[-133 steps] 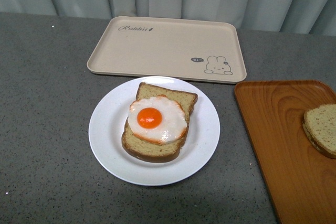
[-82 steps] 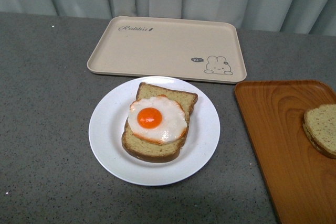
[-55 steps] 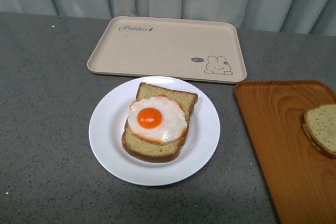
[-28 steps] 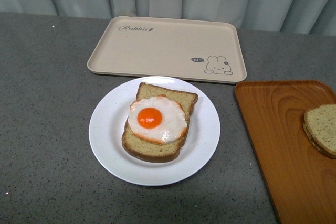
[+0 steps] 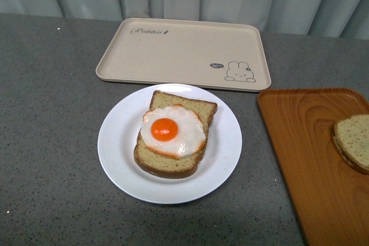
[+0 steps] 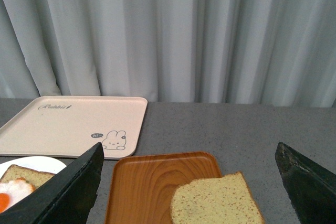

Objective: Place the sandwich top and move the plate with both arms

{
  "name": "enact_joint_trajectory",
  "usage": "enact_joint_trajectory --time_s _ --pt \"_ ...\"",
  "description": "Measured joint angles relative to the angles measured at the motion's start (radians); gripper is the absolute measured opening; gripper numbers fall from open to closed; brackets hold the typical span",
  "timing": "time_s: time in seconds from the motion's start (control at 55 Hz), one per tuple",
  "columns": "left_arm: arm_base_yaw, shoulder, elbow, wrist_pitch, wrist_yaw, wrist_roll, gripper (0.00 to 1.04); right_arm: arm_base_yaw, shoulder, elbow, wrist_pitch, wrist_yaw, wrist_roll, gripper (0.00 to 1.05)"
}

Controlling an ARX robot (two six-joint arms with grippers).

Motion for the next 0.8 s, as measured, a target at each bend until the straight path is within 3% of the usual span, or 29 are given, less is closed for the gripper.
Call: enact_joint_trajectory --time_s 0.8 --pt "0.0 0.0 0.0 0.0 0.0 0.0 0.98 0.0 0.0 0.0 0.0 0.0 0.0 0.96"
